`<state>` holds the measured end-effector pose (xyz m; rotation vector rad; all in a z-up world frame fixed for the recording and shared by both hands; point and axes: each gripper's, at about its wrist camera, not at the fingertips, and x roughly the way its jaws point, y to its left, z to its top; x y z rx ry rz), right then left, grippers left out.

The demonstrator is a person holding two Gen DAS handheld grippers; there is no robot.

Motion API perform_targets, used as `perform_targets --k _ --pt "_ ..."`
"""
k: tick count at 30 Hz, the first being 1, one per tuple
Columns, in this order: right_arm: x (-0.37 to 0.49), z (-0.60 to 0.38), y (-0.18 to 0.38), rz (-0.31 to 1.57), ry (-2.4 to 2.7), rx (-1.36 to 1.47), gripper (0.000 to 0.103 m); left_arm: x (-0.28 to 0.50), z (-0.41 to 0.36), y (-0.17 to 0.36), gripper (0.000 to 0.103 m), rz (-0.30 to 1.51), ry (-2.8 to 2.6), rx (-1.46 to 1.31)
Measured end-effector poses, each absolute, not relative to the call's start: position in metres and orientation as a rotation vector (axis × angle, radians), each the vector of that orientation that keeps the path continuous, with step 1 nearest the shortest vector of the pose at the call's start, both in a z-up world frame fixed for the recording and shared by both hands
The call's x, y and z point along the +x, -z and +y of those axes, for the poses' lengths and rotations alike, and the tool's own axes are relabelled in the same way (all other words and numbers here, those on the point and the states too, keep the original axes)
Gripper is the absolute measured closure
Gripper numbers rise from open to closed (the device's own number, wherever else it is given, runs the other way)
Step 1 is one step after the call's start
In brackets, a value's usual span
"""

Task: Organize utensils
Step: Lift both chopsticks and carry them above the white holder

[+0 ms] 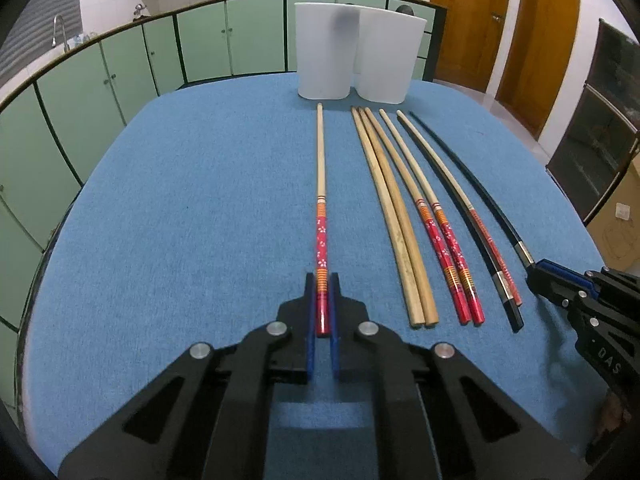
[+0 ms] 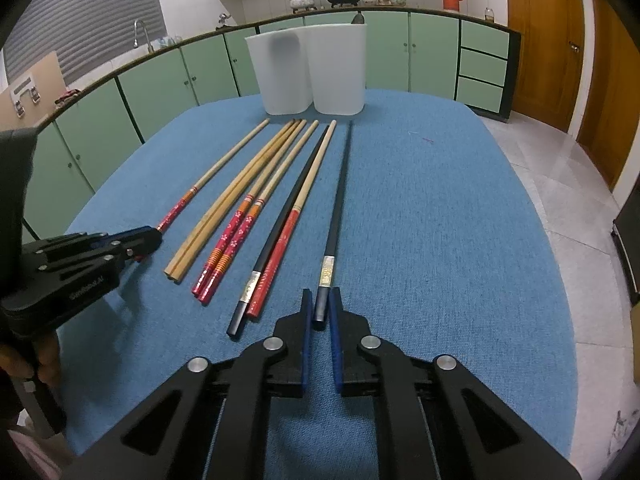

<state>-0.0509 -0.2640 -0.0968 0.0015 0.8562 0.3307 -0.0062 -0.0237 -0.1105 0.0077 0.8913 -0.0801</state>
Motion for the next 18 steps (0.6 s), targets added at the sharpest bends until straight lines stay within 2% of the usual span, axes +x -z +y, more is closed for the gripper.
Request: perform_targets --k 8,18 --pt "-0.052 -0.283 0.073 0.814 -0.334 0.062 0.096 -0.013 -0.015 0.095 0.098 0.889 0.11 -0.025" --pt "-0.049 -0.305 0.018 0.681 -0.34 0.143 0.096 -0.019 -0.012 0.023 0.098 0.724 0.127 -0.023"
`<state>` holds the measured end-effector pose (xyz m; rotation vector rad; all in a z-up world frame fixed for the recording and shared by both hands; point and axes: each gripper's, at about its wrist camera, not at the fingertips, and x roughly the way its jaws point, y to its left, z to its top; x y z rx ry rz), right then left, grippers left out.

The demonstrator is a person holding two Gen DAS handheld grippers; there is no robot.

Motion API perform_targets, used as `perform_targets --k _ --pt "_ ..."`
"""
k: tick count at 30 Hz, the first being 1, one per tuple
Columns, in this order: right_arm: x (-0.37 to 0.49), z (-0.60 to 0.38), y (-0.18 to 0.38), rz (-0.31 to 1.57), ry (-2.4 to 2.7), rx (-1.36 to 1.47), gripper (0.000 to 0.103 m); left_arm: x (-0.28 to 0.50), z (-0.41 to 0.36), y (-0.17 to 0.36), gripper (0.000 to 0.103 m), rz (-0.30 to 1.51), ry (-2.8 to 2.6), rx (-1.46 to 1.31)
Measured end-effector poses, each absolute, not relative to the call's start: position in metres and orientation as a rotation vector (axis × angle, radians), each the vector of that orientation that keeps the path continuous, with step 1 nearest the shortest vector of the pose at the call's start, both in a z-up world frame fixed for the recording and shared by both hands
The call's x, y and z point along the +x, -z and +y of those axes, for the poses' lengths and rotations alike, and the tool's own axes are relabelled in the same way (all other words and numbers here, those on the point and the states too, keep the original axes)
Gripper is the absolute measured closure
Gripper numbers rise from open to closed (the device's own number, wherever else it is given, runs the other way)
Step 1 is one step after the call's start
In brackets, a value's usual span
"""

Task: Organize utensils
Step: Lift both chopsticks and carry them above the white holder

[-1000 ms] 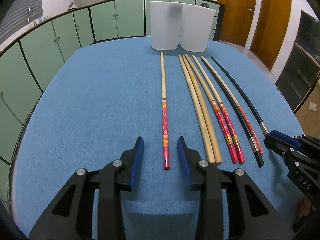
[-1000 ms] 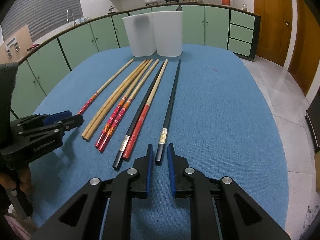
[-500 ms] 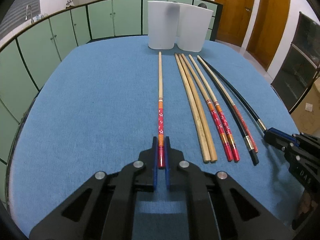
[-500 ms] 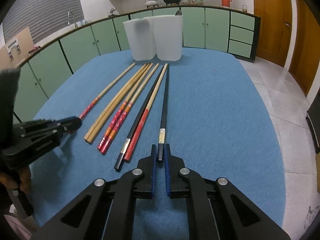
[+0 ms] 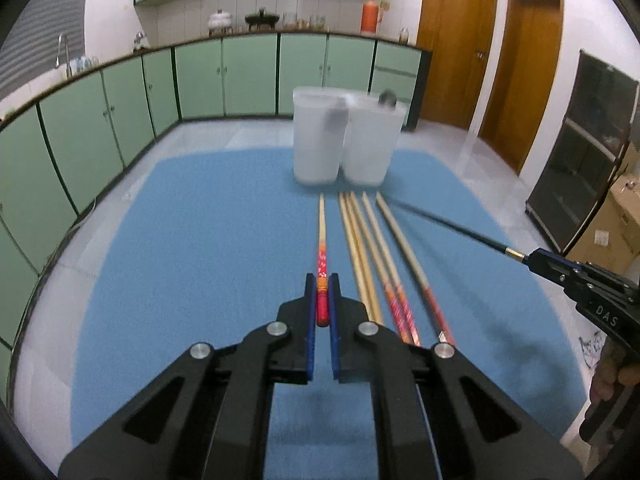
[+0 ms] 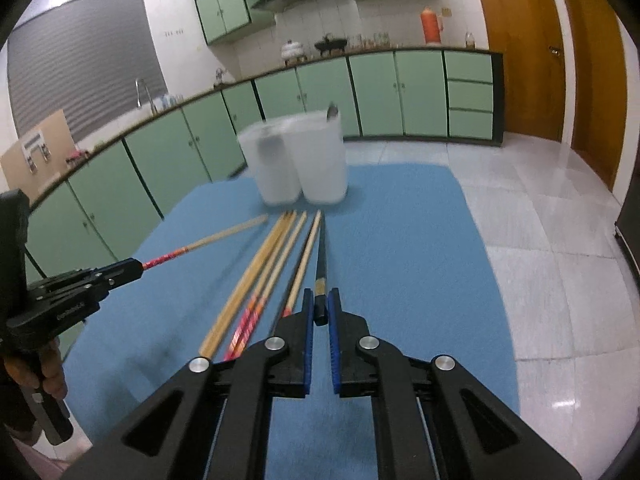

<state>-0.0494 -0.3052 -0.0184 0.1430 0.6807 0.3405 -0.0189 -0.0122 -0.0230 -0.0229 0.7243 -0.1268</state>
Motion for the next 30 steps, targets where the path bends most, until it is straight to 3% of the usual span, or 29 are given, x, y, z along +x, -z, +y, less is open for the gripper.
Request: perform_targets --k 11,30 --pt "-0.033 -0.309 -0.05 0.508 -0.367 0.149 0.096 0.007 -0.022 -0.048 0.098 0.538 0.155 -0.03" --pt "0.019 -0.297 -0.109 0.439 -0.457 0.128 0.096 0.057 -0.025 -0.098 0.098 0.45 0.21 -0.065"
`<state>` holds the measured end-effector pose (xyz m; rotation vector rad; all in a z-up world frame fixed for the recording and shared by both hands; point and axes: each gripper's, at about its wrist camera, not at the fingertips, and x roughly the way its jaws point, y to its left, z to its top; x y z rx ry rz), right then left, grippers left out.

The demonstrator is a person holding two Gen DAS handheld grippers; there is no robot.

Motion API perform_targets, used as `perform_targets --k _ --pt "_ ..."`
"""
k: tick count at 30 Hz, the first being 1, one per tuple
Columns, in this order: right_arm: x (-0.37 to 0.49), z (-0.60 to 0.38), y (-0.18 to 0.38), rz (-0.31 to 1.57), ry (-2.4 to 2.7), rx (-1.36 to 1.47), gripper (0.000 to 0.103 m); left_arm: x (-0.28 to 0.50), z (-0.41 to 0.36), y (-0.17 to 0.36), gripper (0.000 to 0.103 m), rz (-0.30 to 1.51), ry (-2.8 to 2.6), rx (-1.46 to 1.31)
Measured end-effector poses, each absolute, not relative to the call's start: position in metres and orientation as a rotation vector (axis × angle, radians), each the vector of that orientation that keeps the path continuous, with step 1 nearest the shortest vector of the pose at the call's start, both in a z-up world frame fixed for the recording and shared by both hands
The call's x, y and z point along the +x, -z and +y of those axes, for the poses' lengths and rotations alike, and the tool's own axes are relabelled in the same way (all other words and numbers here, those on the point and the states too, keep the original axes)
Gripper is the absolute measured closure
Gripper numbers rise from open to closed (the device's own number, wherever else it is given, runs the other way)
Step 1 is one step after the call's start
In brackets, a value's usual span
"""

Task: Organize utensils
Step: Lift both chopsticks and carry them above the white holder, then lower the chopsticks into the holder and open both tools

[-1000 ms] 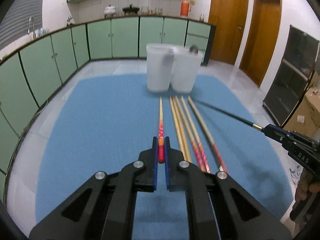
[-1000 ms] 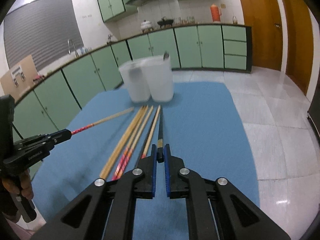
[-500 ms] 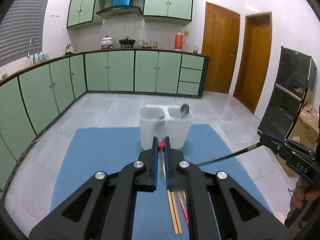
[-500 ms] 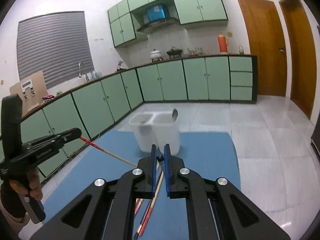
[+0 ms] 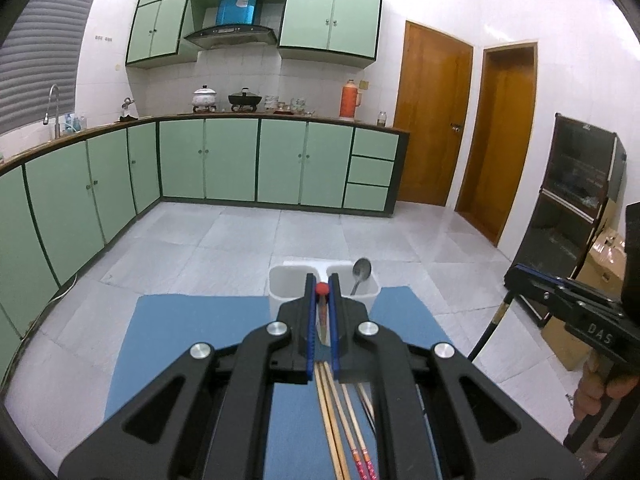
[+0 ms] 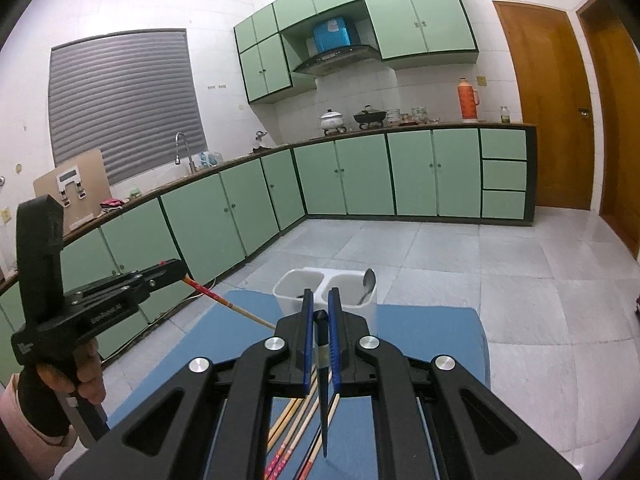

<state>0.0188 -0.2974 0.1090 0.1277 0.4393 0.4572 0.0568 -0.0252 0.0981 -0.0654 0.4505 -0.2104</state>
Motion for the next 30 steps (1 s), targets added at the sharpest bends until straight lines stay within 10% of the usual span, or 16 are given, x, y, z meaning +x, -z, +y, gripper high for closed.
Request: perform_targets --k 30 --pt "0.166 -0.261 -0.21 0.282 -0.466 0.075 0.096 0.145 -0.02 -0.149 0.098 0.427 0.179 0.002"
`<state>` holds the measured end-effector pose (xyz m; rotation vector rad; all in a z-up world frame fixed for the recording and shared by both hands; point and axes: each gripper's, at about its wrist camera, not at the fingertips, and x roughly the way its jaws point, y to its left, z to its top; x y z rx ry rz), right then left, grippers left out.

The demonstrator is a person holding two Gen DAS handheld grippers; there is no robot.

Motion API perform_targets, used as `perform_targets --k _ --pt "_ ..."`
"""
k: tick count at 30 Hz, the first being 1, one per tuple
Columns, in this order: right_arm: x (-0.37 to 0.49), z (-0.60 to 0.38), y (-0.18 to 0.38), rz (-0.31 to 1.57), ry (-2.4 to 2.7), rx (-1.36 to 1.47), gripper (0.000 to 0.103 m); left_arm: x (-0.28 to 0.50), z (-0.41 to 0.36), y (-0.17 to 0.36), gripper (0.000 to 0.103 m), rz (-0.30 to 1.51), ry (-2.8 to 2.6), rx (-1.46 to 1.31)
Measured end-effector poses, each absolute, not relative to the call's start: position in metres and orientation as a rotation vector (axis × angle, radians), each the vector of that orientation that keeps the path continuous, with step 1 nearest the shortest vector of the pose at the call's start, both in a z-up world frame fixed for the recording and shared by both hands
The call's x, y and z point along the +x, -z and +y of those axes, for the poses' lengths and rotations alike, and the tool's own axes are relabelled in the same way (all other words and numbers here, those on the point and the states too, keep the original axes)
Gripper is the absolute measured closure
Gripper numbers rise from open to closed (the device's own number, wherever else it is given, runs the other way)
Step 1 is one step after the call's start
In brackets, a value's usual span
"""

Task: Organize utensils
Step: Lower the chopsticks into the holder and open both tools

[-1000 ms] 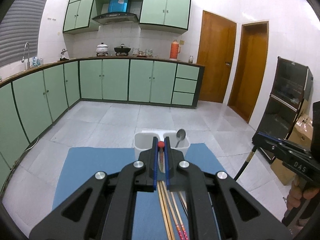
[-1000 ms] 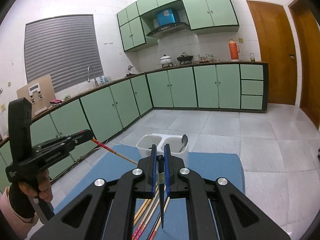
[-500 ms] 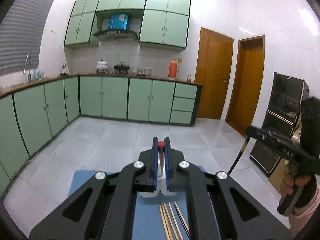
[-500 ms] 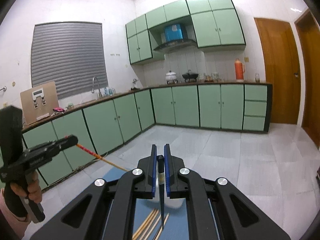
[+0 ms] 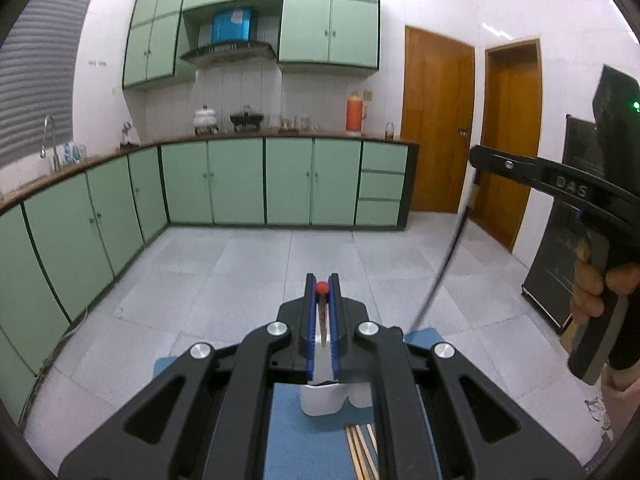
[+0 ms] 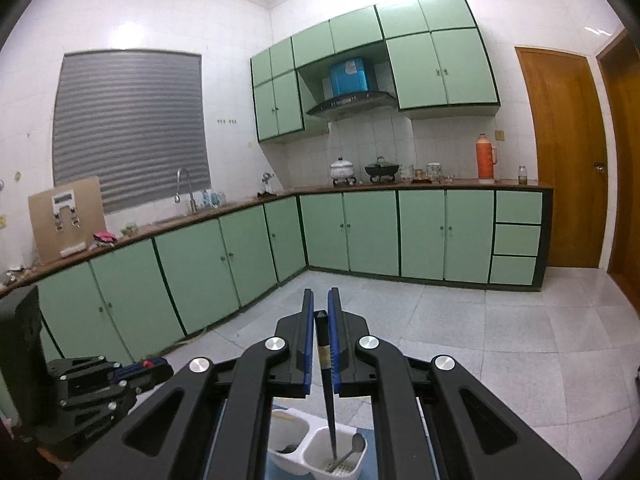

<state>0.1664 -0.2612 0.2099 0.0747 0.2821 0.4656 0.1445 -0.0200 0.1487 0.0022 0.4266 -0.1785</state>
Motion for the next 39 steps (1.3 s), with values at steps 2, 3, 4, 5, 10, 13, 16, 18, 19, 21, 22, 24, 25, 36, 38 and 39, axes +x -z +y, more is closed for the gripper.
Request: perform_targets --k 2,3,4,5,10,13,16,18,19,21,22,24,25,36,38,39 --pt "0.181 -0.254 -0.197 0.305 -0.458 0.058 0.096 0.154 -0.021 -0.142 0.098 0.442 0.175 0.007" --pt "0.187 -0.251 -0.189 0.323 -0.458 0.055 0.096 0.161 -0.021 -0.137 0.098 0.455 0.176 0.006" --pt "0.192 -0.248 -0.182 0.339 -0.457 0.053 0.096 0.166 -0.022 -0.133 0.098 0.468 0.179 0.003" --pt "0.196 -0.245 -0.171 0.36 -0.46 0.054 0.096 0.172 -0.022 -0.128 0.098 0.482 0.183 -0.001" --pt "0.207 -0.236 -0.128 0.468 -0.47 0.062 0.096 0.19 -0.021 -0.104 0.098 0.551 0.208 -0.009" --pt "0.204 -0.235 -0.111 0.517 -0.484 0.065 0.093 0.195 -0.021 -0.088 0.098 0.592 0.223 -0.008" --pt "0.192 -0.241 -0.102 0.529 -0.476 0.065 0.083 0.192 -0.016 -0.078 0.096 0.612 0.238 -0.028" --pt "0.182 -0.248 -0.099 0.523 -0.457 0.065 0.067 0.184 -0.012 -0.076 0.083 0.604 0.242 -0.036" --pt "0.174 -0.252 -0.098 0.516 -0.434 0.055 0.059 0.18 -0.01 -0.076 0.071 0.597 0.236 -0.035" --pt "0.157 -0.258 -0.094 0.5 -0.399 0.042 0.055 0.166 -0.005 -0.075 0.065 0.572 0.22 -0.036" --pt "0.149 -0.262 -0.092 0.495 -0.388 0.041 0.053 0.159 -0.003 -0.074 0.064 0.563 0.216 -0.039" --pt "0.127 -0.271 -0.083 0.487 -0.358 0.048 0.048 0.139 0.001 -0.071 0.058 0.541 0.197 -0.047" --pt "0.114 -0.276 -0.076 0.486 -0.343 0.053 0.046 0.131 0.002 -0.068 0.055 0.533 0.182 -0.048" --pt "0.01 -0.266 0.026 0.649 -0.3 0.051 0.046 0.051 -0.017 0.028 0.049 0.672 0.136 0.012" --pt "-0.005 -0.263 0.041 0.685 -0.31 0.049 0.049 0.038 -0.019 0.045 0.05 0.714 0.151 0.017" --pt "-0.01 -0.263 0.045 0.695 -0.313 0.052 0.051 0.036 -0.018 0.048 0.05 0.722 0.155 0.017"
